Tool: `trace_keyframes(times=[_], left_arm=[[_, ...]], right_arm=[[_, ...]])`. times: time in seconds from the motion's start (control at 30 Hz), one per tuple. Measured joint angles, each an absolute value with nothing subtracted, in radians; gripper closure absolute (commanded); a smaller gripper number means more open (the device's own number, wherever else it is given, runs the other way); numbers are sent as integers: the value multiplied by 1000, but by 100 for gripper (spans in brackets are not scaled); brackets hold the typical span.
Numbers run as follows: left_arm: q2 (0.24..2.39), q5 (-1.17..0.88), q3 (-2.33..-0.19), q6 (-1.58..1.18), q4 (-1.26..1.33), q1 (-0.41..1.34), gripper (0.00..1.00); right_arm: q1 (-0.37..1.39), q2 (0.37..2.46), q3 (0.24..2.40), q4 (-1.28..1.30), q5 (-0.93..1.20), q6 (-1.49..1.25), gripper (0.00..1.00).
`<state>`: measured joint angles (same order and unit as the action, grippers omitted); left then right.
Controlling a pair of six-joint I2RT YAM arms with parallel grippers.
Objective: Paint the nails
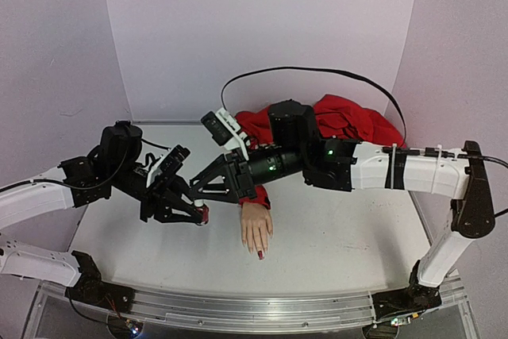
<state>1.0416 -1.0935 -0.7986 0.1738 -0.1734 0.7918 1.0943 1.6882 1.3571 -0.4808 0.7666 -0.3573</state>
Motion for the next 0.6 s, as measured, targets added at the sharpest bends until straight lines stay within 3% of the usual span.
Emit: trace_keyframes(times=[0.2,0.37,0.5,0.6], left_arm=[[1043,-1110,-799,171,-173,796,100],[1043,-1107,-799,170,-174,799,100],[1039,-1093,-799,160,-174,800,100],[1026,-1043,-799,150,-177,803,100]], right_arm=[[1095,1715,1390,-521,823,-380,70],[1095,1720,1390,-535,852,-399,82],[1095,1720,1388,-548,855,-395,100],[1094,1720,1378,-570,847,-379,100]])
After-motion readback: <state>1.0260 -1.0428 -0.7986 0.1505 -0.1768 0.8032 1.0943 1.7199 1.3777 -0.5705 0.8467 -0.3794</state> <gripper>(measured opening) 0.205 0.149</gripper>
